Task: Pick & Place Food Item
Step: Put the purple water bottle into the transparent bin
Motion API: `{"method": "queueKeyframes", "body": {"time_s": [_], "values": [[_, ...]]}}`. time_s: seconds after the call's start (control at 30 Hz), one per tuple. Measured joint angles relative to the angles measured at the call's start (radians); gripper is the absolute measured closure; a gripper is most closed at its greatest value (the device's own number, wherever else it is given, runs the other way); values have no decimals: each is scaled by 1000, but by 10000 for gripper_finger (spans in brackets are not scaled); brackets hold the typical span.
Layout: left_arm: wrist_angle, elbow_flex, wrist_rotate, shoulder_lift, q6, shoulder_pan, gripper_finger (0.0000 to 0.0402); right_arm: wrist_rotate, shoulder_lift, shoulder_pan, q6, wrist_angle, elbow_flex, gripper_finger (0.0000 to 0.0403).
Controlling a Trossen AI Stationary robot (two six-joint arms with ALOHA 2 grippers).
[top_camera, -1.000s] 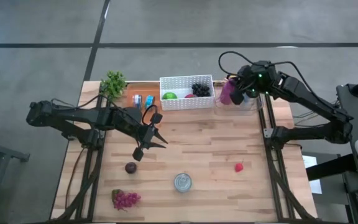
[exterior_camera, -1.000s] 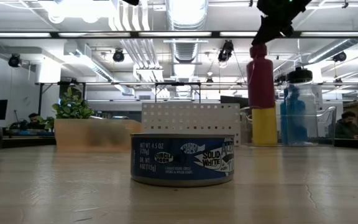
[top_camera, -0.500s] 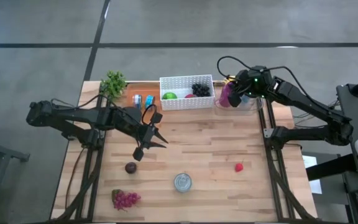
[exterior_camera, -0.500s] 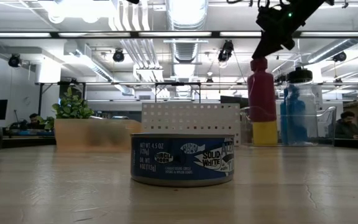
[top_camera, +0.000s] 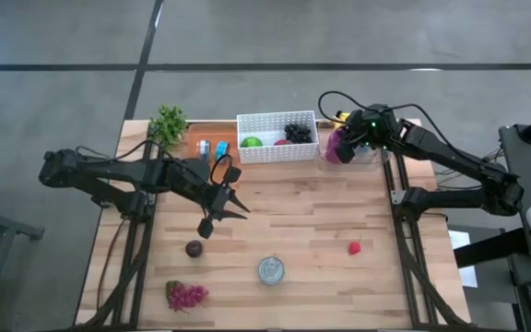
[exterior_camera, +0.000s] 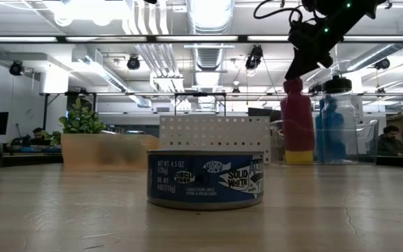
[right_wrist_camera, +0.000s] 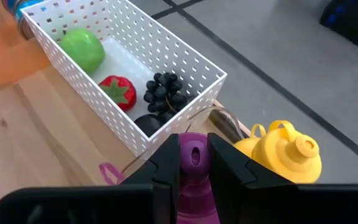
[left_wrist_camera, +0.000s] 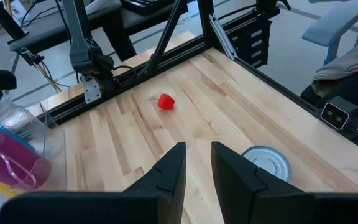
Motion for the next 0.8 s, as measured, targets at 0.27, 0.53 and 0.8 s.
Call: {"method": "queueKeyframes", "body": {"time_s": [0.27,0.53,0.8], "values": [[4,0,0,0,0,0,323,1,0,-10,2,11,-47,349],[4,0,0,0,1,0,323,0,0,-10,2,26,-60,343],[6,1,0,0,1,0,323,0,0,-9,7,23,-57,304]]}}
